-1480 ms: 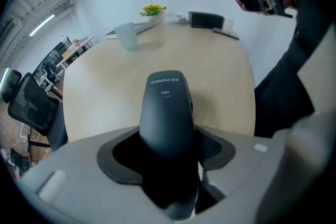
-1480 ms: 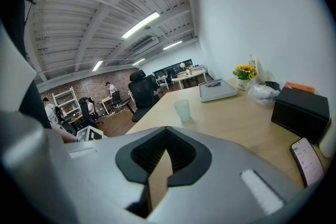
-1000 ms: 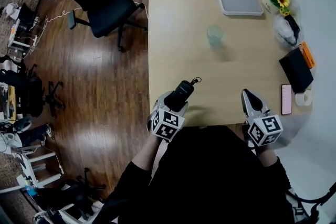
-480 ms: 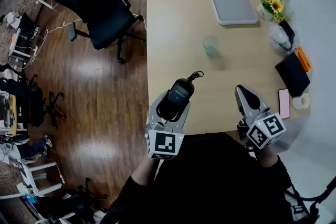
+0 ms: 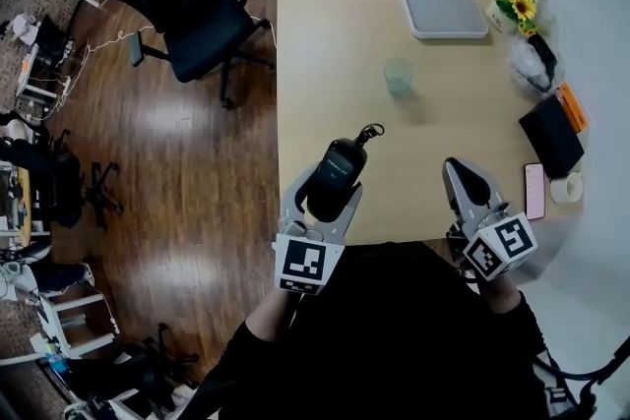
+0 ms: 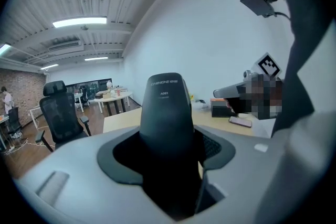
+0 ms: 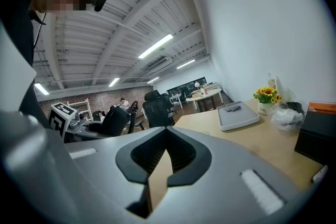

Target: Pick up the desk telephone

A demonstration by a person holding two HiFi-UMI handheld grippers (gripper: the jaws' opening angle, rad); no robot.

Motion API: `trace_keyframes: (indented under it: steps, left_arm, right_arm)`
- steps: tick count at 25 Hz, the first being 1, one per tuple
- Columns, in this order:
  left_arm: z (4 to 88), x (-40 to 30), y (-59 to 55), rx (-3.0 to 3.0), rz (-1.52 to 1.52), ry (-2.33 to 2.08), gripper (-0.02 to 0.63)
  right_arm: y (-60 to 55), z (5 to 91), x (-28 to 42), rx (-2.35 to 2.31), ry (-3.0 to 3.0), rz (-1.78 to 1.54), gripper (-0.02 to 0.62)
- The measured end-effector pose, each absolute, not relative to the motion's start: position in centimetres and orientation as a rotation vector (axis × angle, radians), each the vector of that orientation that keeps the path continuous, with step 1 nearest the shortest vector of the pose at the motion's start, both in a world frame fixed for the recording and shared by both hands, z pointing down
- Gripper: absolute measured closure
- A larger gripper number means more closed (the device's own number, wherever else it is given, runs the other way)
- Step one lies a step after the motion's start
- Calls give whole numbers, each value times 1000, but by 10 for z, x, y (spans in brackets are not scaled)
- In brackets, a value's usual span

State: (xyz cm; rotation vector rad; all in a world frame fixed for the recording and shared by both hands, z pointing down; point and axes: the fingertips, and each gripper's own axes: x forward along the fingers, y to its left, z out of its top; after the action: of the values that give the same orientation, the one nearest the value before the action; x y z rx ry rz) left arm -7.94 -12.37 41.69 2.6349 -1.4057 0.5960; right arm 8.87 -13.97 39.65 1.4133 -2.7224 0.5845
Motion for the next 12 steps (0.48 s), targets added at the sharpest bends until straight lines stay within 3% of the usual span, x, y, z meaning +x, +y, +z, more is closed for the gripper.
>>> trace_keyframes:
  steps: [12]
  left_arm:
    - [422,-81,-122,2644,604,-1373,344]
  right_arm:
    - [-137,401,79,1366,-2715,572,594]
